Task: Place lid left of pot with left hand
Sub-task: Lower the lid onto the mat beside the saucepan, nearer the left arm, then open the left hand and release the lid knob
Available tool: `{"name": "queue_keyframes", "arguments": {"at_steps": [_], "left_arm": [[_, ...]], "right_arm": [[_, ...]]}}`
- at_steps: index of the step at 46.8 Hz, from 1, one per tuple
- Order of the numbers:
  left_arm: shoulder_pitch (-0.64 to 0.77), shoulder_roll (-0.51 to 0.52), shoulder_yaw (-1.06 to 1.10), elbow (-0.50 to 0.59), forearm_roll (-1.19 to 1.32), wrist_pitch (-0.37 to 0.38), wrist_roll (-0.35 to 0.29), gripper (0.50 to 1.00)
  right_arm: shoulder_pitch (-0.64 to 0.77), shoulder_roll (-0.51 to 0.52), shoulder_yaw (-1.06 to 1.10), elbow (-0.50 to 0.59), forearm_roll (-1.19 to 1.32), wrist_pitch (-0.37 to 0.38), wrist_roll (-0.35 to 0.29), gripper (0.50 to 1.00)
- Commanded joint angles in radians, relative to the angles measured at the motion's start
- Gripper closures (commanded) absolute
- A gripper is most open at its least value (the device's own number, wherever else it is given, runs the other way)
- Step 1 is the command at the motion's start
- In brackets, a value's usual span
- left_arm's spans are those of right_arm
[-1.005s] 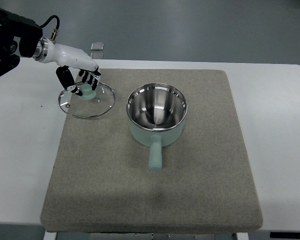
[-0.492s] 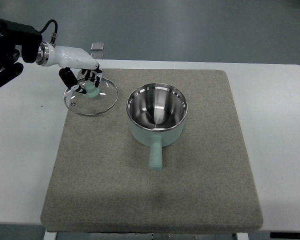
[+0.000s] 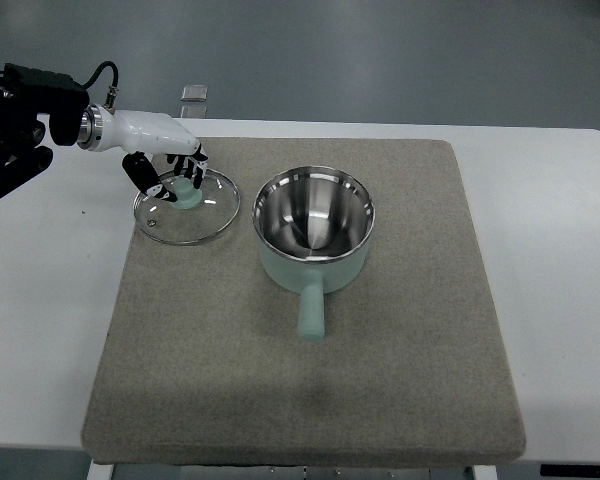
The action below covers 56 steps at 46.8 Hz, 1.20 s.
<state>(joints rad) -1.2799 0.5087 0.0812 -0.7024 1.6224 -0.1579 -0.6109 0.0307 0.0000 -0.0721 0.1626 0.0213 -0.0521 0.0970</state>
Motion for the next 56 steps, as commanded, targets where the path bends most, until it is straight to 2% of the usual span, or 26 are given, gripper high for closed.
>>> {"name": "queue_keyframes", "arguments": {"at_steps": [1,9,14,15,16,18,19,24,27,28,44,48,56], "left_arm": [[0.004,-0.001,-0.001,0.0,-0.001,0.012,0.0,1.0],[0.004,-0.001,-0.001,-0.002,-0.001,0.063,0.0,1.0],[0.005,-0.001,-0.001,-0.003,-0.001,0.064,0.0,0.995],[0.005,0.001,-0.001,-0.005,-0.001,0.064,0.0,0.963],[0.005,0.001,-0.001,-0.009,-0.002,0.064,0.0,0.907],[0.005,0.001,-0.001,-0.011,-0.003,0.066,0.0,0.77],[0.005,0.001,-0.001,-0.011,-0.003,0.066,0.0,0.746],[0.007,0.001,0.002,-0.011,-0.001,0.066,0.0,0.72],[0.007,0.002,0.0,-0.011,-0.003,0.066,0.0,0.65],[0.007,0.002,0.0,-0.011,-0.003,0.066,0.0,0.641],[0.002,0.002,-0.006,0.009,-0.091,0.067,0.0,0.613],[-0.001,-0.002,-0.006,0.05,-0.174,0.078,0.0,0.583],[-0.003,-0.059,-0.003,0.185,-0.37,0.084,0.0,0.581]], "right_arm": [[0.0,0.0,0.0,0.0,0.0,0.0,0.0,0.579],[0.0,0.0,0.0,0.0,-0.001,0.0,0.0,0.577],[0.0,0.0,0.0,0.0,0.0,0.0,0.001,0.576],[0.0,0.0,0.0,0.0,0.0,0.0,0.0,0.576],[0.0,0.0,0.0,0.0,-0.001,0.0,0.0,0.576],[0.0,0.0,0.0,0.0,0.0,0.0,0.001,0.579],[0.0,0.0,0.0,0.0,0.0,0.0,0.0,0.577],[0.0,0.0,0.0,0.0,0.0,0.0,0.0,0.576],[0.0,0.0,0.0,0.0,0.0,0.0,0.001,0.577],[0.0,0.0,0.0,0.0,0.0,0.0,0.0,0.579],[0.0,0.0,0.0,0.0,0.0,0.0,0.0,0.579],[0.0,0.0,0.0,0.0,-0.001,0.0,0.0,0.577],[0.0,0.0,0.0,0.0,0.0,0.0,0.001,0.577]]}}
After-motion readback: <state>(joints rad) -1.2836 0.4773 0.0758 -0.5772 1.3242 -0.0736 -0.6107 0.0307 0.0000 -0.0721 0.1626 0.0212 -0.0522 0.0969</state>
